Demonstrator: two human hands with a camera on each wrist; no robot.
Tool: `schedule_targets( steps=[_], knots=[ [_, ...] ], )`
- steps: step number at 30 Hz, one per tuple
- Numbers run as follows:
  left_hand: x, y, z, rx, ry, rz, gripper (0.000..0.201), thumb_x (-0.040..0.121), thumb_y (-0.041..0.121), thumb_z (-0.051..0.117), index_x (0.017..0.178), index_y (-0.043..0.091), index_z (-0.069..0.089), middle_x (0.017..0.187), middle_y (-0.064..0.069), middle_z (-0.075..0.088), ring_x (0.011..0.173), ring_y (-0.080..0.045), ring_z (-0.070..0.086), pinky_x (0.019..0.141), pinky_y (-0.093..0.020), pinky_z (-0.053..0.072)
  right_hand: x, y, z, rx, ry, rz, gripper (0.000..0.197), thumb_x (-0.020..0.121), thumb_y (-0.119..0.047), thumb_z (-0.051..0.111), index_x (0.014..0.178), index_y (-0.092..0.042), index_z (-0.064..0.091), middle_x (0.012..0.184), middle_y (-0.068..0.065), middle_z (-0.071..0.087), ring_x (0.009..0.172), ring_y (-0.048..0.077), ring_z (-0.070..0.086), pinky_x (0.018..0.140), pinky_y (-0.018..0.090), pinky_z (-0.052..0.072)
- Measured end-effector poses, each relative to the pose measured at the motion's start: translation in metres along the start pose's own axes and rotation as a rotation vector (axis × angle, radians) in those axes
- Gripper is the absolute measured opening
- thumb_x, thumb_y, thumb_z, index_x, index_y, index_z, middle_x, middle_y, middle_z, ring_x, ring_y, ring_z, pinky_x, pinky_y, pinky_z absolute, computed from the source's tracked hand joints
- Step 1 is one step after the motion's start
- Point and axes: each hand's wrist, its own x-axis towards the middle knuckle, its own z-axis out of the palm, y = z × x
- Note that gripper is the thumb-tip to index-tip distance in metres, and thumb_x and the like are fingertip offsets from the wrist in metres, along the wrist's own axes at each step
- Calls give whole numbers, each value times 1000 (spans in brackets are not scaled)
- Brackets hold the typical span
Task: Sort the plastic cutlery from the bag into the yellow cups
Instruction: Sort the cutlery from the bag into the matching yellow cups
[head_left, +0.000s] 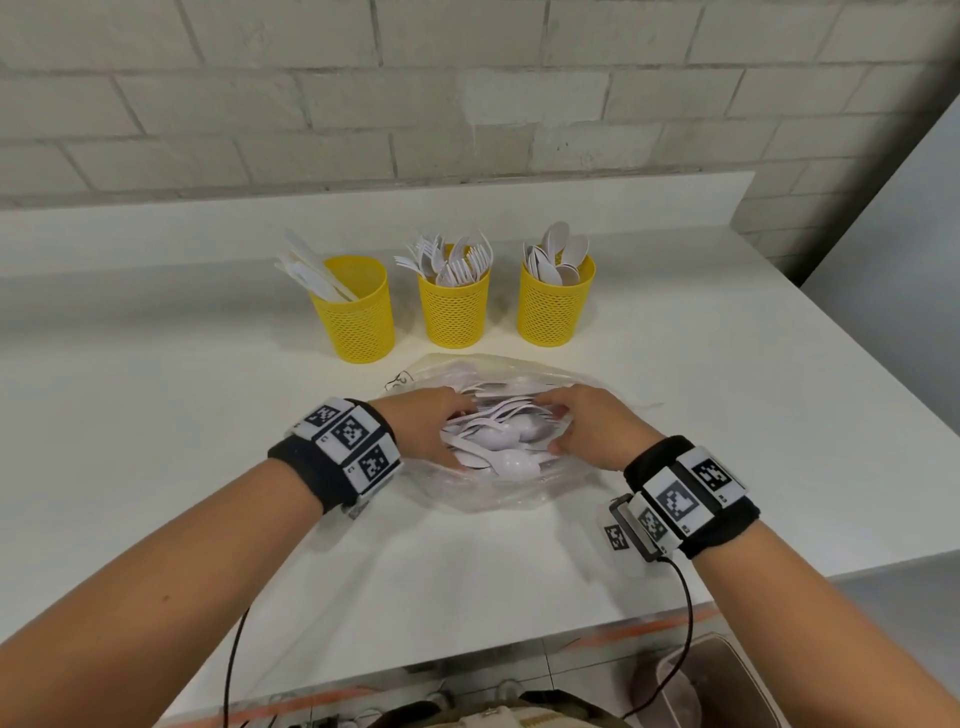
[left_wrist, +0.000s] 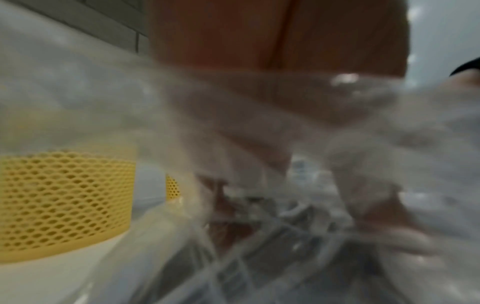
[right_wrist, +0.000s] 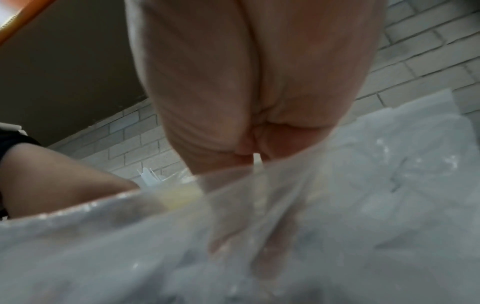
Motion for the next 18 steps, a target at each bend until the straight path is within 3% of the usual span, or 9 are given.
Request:
schedule_targets(
  steps=[3,6,8,10,13,15,18],
  knots=[
    [4,2,7,8,40,-50,61,74,42,77,122,13,53,116,-5,56,105,-22,53,81,-27,38,-3,-5,2,-67,-22,-13,67,77,-12,73,137,-17,44,127,10,56,114,25,54,92,26,40],
    [10,7,13,-73,118,-83,51,70,46,78,103,16,55,103,-3,59,90,-20,53,71,-28,37,-3,-7,2,-115,-44,-32,65,79,-10,70,138,-15,43,129,11,57,117,26,53,87,23,37],
    [11,9,14,-90,136,-109,54,69,50,78,107,17,56,105,-1,60,94,-21,56,75,-30,42,-4,-7,-4,-100,-58,-39,71,77,-11,73,140,-16,41,130,10,57,111,23,56,80,16,31],
    [11,10,15,-72,156,-147,57,69,53,76,109,17,57,105,1,60,95,-20,56,76,-31,42,-6,-7,-9,-95,-86,-61,76,77,-15,74,143,-19,38,130,8,57,93,15,52,77,12,29],
    [12,10,14,-44,161,-173,55,72,58,70,104,15,57,105,-3,63,92,-21,56,74,-31,42,-8,-8,-14,-111,-108,-74,77,80,-19,72,146,-19,32,131,6,56,90,7,43,79,13,29],
    [13,9,14,-44,143,-175,59,76,60,64,110,12,57,111,-6,64,99,-25,58,80,-34,44,-7,-8,-17,-137,-95,-62,70,85,-14,65,146,-18,32,130,6,58,96,14,51,81,17,33],
    [14,7,16,16,119,-176,57,84,58,55,110,8,55,113,-12,62,103,-28,58,80,-34,42,-9,-10,-21,-206,-76,-81,57,89,-5,53,143,-18,39,132,9,57,120,24,52,96,26,38]
  ],
)
